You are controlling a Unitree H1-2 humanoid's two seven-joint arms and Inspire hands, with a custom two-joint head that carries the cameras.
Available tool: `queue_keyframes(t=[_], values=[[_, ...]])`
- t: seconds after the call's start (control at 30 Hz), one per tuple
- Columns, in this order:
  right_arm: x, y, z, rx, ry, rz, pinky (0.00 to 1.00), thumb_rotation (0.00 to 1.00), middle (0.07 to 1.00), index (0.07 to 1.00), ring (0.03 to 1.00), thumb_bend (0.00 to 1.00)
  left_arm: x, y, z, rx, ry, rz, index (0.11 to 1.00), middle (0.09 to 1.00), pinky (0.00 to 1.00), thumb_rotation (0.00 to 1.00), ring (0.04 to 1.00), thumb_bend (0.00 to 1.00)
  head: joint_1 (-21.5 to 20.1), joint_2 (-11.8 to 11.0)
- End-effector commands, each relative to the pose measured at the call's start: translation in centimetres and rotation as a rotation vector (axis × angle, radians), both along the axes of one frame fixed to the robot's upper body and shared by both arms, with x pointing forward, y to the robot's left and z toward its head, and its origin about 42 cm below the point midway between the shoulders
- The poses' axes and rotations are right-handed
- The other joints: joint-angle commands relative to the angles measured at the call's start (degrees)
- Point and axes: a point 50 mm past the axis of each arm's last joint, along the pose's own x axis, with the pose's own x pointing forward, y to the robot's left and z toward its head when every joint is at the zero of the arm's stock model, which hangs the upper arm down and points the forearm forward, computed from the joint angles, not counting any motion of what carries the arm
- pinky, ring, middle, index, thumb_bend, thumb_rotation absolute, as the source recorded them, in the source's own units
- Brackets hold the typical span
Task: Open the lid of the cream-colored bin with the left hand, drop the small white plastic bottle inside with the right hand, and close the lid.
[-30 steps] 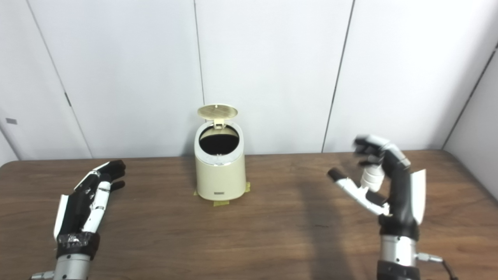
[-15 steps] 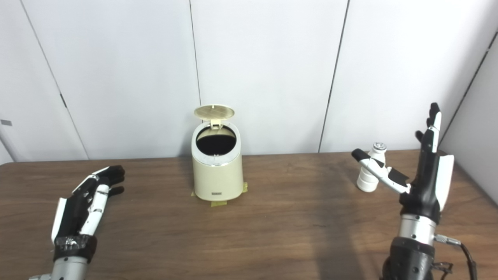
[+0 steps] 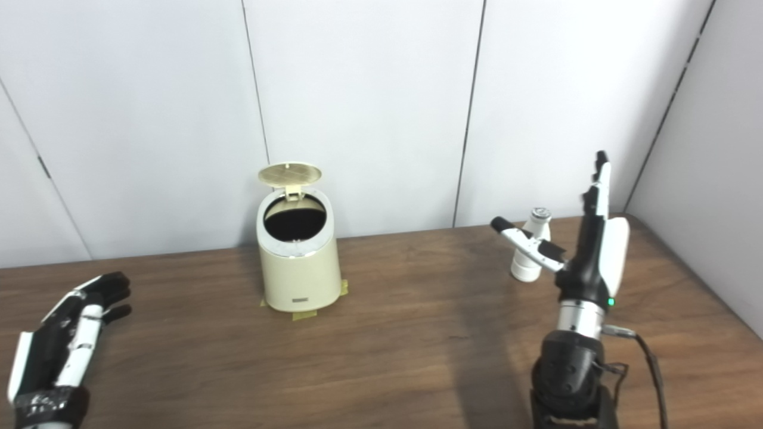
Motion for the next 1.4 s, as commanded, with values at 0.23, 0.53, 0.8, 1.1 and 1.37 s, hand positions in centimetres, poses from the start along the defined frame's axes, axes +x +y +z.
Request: queue_keyframes(t=[0.23,0.53,0.8,1.1,1.37], values=[[1.8,-0.3,-1.3,0.009,0.048,0.0,0.85,0.35,0.994,0.993,0.953,0.86,1.2,0.4,1.6,0.008,-0.098,-0.029,0.738,0.764,0.73,0.56,0.78,0.15,-2.52,-0.93],[2.8,-0.4,-3.1,0.035,0.071,-0.037,0.77,0.31,0.97,0.988,0.896,0.85,1.3,0.8,2.0,-0.005,-0.076,-0.012,0.73,0.757,0.72,0.54,0.773,0.14,-5.8,-2.54],[3.3,-0.6,-4.2,0.063,0.084,-0.055,0.82,0.3,0.979,0.989,0.926,0.85,1.3,0.5,2.3,-0.027,-0.049,-0.003,0.707,0.744,0.7,0.38,0.762,0.09,-7.4,-3.68],[3.8,-0.9,-4.5,0.071,0.083,-0.086,0.77,0.3,0.978,0.99,0.879,0.84,1.5,1.1,2.2,-0.007,-0.053,0.007,0.702,0.737,0.69,0.44,0.754,0.1,-9.64,-4.55],[4.7,-1.0,-4.2,0.069,0.101,-0.104,0.69,0.31,0.959,0.975,0.829,0.85,1.5,1.5,2.2,-0.004,-0.054,0.007,0.687,0.721,0.65,0.48,0.735,0.13,-10.59,-4.64]])
